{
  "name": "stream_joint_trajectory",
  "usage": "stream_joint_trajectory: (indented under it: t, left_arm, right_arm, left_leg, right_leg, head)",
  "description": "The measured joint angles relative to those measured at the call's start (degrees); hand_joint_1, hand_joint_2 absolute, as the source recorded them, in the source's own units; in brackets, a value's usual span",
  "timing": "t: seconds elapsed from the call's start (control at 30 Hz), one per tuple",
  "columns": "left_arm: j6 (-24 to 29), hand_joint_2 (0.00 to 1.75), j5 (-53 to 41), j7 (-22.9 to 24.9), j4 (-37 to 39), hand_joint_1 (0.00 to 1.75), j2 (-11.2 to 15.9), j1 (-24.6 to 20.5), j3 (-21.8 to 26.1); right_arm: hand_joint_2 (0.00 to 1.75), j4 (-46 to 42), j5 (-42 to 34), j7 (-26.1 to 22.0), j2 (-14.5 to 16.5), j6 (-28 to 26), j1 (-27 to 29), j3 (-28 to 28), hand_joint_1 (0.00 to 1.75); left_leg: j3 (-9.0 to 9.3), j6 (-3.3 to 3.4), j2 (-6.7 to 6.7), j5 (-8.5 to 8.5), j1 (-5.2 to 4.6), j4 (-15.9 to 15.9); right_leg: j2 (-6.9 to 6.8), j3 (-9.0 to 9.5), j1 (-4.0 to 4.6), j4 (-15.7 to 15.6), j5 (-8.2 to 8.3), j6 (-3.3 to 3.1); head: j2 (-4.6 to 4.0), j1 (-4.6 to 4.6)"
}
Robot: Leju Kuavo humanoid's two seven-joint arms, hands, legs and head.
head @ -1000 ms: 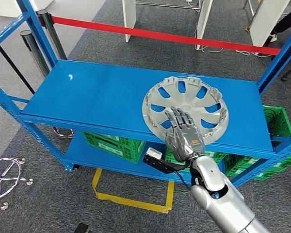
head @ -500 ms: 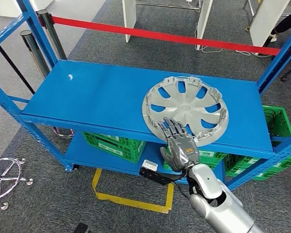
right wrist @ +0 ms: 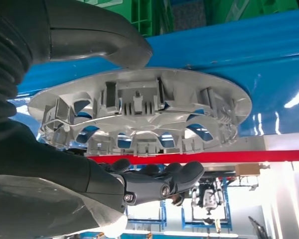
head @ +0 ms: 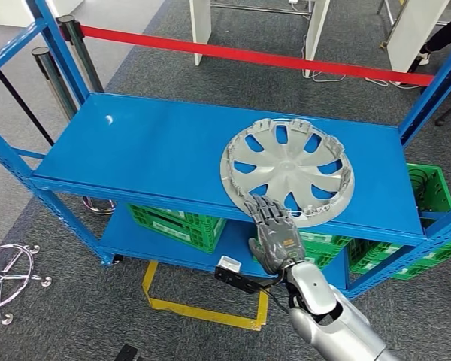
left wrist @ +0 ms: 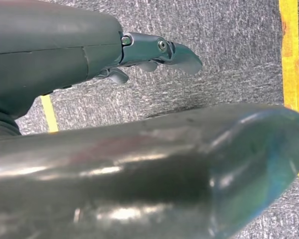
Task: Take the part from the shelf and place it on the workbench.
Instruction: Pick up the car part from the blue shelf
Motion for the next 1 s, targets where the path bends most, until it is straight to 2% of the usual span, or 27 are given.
stream_joint_trajectory:
  t: [0.23, 1.0]
  left_arm:
    - [-0.17, 0.0, -0.81, 0.01, 0.0, 0.0, -0.12, -0.14, -0.01]
    - [-0.32, 0.0, -1.02, 0.01, 0.0, 0.0, -0.2, -0.52, -0.02]
  right_arm:
    - [1.75, 4.56, 1.44, 1.01, 2.38, -2.23, -2.23, -0.28, 0.0]
    - [1.75, 11.45, 1.65, 1.29, 6.31, -1.1, -5.19, -0.57, 0.0]
  left_leg:
    - [0.0, 0.0, 0.0, 0.0, 0.0, 0.0]
    - [0.0, 0.0, 0.0, 0.0, 0.0, 0.0]
  right_leg:
    - [-0.01, 0.0, 0.0, 0.0, 0.0, 0.0]
    - [0.0, -0.01, -0.01, 0.0, 0.0, 0.0]
  head:
    - [0.0, 0.0]
    - [0.0, 0.0]
